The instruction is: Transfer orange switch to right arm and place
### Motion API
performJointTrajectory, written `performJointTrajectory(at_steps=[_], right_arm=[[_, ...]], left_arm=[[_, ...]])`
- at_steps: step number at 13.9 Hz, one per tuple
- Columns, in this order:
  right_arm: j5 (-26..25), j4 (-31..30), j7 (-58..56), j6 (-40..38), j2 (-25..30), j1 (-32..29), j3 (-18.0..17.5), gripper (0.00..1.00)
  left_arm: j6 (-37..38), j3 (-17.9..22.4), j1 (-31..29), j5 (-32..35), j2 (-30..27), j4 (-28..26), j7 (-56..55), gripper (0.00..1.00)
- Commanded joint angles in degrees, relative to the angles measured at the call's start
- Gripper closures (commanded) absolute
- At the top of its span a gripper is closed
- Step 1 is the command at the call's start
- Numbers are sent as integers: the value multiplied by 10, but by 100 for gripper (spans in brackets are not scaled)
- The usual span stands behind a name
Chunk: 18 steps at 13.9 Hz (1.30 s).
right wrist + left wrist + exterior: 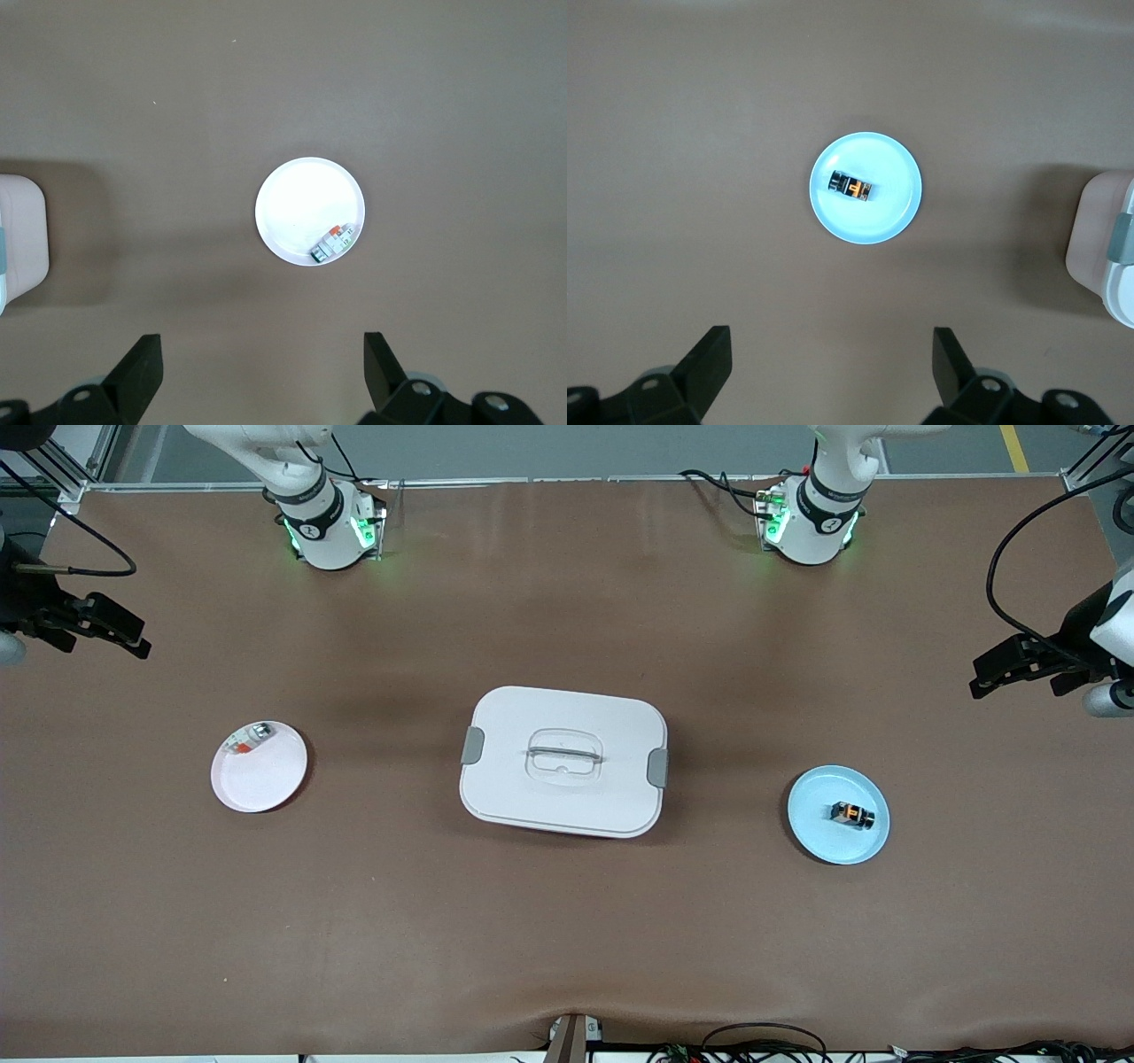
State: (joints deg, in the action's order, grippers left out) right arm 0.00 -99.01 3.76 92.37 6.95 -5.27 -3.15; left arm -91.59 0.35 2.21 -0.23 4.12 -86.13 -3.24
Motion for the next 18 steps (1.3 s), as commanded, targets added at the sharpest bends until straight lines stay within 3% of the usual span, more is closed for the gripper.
performJointTrajectory(at_steps=[1,9,18], right_arm=[[9,-17,5,3,18,-4,-2,0],[9,-16,5,1,17,-4,-2,0],[28,-16,4,0,17,-4,0,0]], left_arm=[[10,4,-1,-10,2,8,13,0],[44,8,-10,-13,4,2,17,0],[6,4,-11,-1,116,-5,54,0]])
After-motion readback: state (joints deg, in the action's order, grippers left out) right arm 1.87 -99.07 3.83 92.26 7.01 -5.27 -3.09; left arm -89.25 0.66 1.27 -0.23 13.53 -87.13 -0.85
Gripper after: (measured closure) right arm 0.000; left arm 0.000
